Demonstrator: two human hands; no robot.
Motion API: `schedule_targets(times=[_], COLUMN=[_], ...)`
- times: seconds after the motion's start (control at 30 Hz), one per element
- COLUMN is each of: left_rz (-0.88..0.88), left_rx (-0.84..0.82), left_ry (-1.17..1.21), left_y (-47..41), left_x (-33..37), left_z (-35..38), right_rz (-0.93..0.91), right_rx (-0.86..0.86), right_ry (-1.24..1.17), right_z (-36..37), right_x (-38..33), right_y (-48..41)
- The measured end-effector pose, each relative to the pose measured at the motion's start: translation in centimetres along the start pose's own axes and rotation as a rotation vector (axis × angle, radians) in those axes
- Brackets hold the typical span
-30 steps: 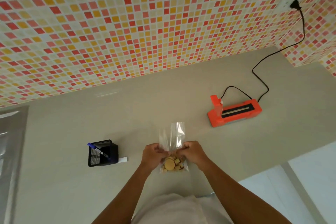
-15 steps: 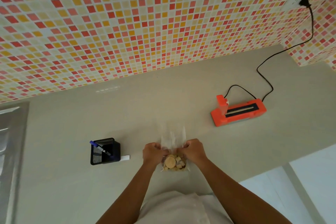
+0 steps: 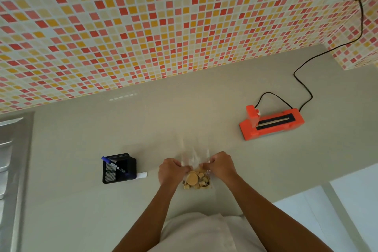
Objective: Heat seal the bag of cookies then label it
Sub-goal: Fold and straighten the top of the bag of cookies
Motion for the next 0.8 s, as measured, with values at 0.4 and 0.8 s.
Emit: schedule_targets(times=[0.4, 0.8], left_rz=[0.014, 0.059], left_rx=[0.021, 0.052], left_ry=[-0.207, -0.09], left_y=[-0.6, -1.0], left_x=[0.5, -0.3], left_z=[-1.0, -0.6], right_rz=[0.037, 0.024], right_rx=[-0.003, 0.053], right_ry=[0.088, 0.066], right_z=[-0.4, -0.6], right_x=[-0.6, 0.4], right_y=[0.6, 0.0])
Point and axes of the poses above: each hand's wrist, its own y-axis away from the middle knuckle, its own z-axis out of the palm, x = y × z, the point moved 5 cm from there along -y, towards the middle knuckle, and after that the axes turned 13 degrees about -x, right-handed, at the moved point
